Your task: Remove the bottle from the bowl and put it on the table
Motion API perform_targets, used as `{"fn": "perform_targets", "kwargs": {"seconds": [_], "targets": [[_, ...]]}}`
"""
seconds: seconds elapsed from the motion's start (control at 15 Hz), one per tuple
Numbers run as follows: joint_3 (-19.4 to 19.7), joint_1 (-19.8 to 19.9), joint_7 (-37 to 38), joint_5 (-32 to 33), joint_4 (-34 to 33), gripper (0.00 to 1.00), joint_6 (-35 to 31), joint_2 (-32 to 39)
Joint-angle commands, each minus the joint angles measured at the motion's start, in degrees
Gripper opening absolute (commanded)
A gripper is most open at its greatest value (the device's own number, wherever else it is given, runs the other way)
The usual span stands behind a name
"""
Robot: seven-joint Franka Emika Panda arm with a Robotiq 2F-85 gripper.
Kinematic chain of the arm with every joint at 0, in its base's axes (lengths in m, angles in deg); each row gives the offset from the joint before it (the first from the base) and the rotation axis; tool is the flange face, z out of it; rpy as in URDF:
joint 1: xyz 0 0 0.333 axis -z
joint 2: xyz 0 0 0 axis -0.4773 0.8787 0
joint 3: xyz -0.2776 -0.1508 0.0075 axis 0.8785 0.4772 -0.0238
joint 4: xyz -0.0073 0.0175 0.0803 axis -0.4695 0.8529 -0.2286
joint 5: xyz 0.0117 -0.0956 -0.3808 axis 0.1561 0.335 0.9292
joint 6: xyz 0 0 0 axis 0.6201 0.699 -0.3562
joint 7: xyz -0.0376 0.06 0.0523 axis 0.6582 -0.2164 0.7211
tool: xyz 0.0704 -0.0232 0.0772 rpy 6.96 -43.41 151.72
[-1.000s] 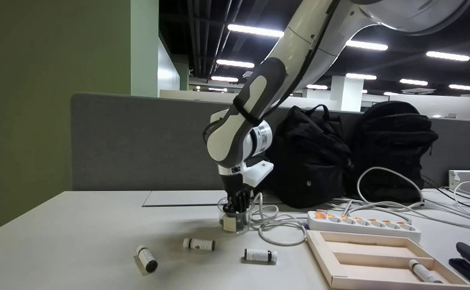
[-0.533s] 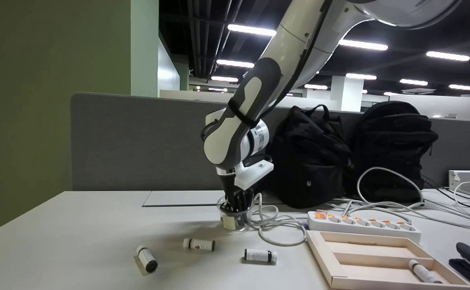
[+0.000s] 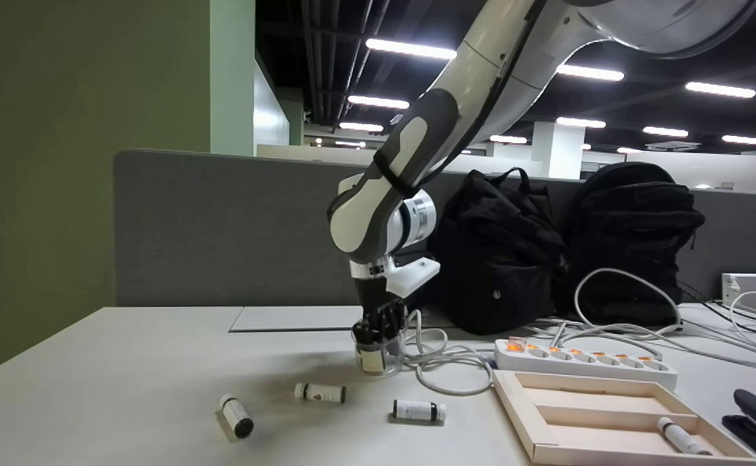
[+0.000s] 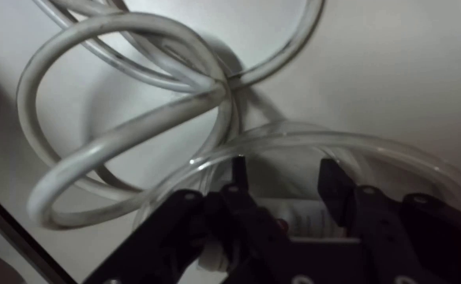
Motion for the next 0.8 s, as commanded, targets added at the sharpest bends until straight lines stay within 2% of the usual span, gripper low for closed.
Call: {"fn": "perform_targets", "kwargs": {"seconds": [0.0,0.2,0.73], "targets": [[-4.6,3.4,-9.9,-0.5,-0.7,0.82,-0.4,1.6],[-6.9,4.9,-16.2,-0.4,-0.5,0.87,-1.3,1.1],[-9.8,7.0,-22.7,-1.4,-0.6,0.88,-4.3,1.1]]}}
